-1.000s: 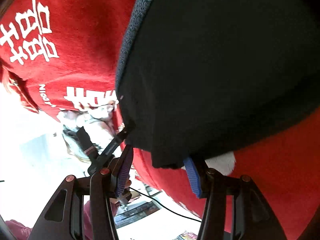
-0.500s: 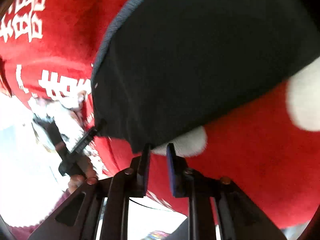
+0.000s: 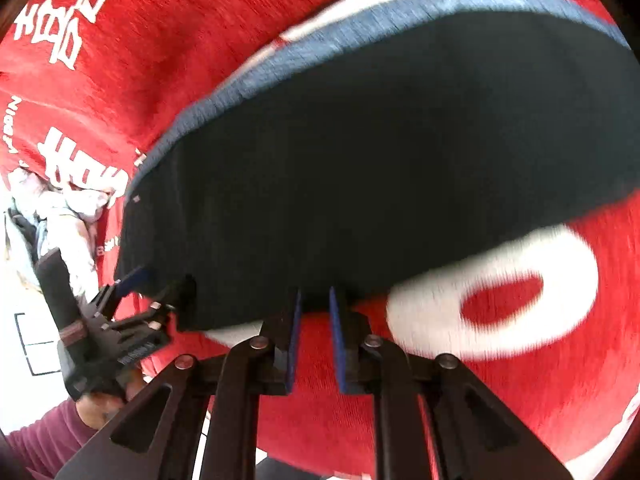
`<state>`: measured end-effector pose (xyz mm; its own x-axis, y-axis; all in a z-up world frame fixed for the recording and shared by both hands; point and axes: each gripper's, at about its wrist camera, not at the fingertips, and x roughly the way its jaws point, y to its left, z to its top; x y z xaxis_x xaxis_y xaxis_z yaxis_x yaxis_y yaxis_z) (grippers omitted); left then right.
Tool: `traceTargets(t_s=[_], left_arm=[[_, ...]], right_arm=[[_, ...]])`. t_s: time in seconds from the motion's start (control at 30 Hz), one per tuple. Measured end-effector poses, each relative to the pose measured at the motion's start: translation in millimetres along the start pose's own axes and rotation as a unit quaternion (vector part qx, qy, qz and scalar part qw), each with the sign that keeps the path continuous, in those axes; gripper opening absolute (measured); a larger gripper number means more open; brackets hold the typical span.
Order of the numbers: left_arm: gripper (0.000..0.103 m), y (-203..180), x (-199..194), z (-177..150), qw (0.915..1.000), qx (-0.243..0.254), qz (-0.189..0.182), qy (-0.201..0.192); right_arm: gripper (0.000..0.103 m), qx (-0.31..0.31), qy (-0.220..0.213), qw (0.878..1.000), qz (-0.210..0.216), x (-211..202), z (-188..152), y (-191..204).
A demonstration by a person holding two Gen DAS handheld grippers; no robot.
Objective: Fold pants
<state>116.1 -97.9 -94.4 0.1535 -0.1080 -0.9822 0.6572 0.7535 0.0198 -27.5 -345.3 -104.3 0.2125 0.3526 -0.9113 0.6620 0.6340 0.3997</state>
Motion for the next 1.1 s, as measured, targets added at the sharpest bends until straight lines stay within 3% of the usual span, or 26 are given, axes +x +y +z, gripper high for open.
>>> traceTargets(t_s=[0.13,0.23,0.37,0.6,0.8,0.87,1.0,1.1], left_arm=[[0.097,44.9,-18.1,11.6,0.9984,-0.030,0.028,-0.039],[0.097,87.0,-10.0,23.7,0.9955,-0.080,0.045,-0.022],[0.097,110.3,-11.9,19.2,0.9915,-0.123,0.042,-0.004],[0.097,76.8,-17.3,6.9,0.9948,-0.086,0.044,0.031],[0.097,37.3,-24.8,14.1,0.9978,-0.058,0.011,0.029],[0.103,19.3,-28.1,17.0,0.9987,-0.041,0.012,0.029],[0.102,-16.3,-31.1,19.8,0.9994,-0.019,0.003,0.029],[0.102,-42.3,-31.3,24.3,0.9994,-0.007,-0.001,0.034]], right_arm=[[0.020,-0.051,-0.006,0.999,-0.009,-11.5,-3.8,18.4],[0.020,-0.078,-0.016,0.997,-0.012,-16.3,2.3,37.2],[0.023,-0.074,-0.005,0.997,0.001,-5.6,7.8,60.3],[0.049,-0.080,0.004,0.997,-0.009,17.3,0.5,104.4],[0.060,-0.047,-0.010,0.999,-0.016,4.0,-4.6,91.8],[0.067,-0.040,-0.017,0.999,-0.022,-1.8,-6.4,83.8],[0.080,-0.033,-0.020,0.997,-0.069,-11.6,-5.6,64.6],[0.082,-0.035,-0.031,0.994,-0.103,-21.7,-2.3,47.5]])
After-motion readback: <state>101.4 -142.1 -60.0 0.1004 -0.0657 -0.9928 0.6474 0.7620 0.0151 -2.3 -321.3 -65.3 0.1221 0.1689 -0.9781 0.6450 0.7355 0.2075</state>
